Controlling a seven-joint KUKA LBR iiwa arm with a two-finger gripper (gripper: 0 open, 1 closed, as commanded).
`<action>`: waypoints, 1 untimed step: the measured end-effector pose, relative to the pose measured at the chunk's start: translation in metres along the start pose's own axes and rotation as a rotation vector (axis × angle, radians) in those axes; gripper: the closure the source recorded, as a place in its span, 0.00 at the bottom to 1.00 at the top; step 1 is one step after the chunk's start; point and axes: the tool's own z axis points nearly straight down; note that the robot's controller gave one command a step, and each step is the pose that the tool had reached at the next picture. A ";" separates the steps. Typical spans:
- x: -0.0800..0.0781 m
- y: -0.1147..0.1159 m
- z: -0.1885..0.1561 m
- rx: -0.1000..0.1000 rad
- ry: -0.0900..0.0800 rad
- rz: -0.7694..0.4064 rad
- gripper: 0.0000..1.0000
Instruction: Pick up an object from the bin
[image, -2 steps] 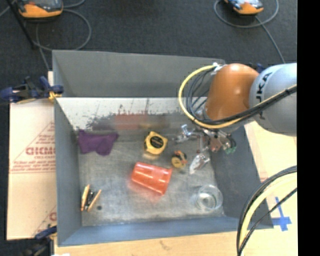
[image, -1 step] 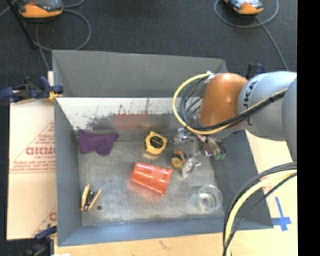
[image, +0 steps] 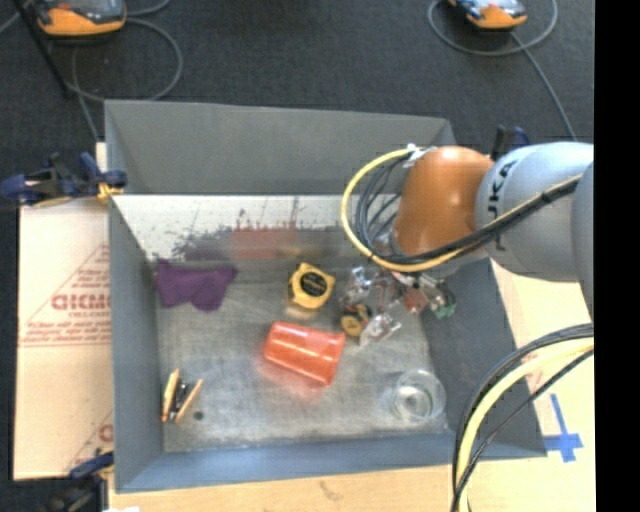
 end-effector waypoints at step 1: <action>0.000 0.000 0.000 0.000 0.000 0.000 1.00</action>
Offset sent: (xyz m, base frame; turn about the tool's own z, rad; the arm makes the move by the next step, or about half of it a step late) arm -0.0002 0.0000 0.0747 0.0000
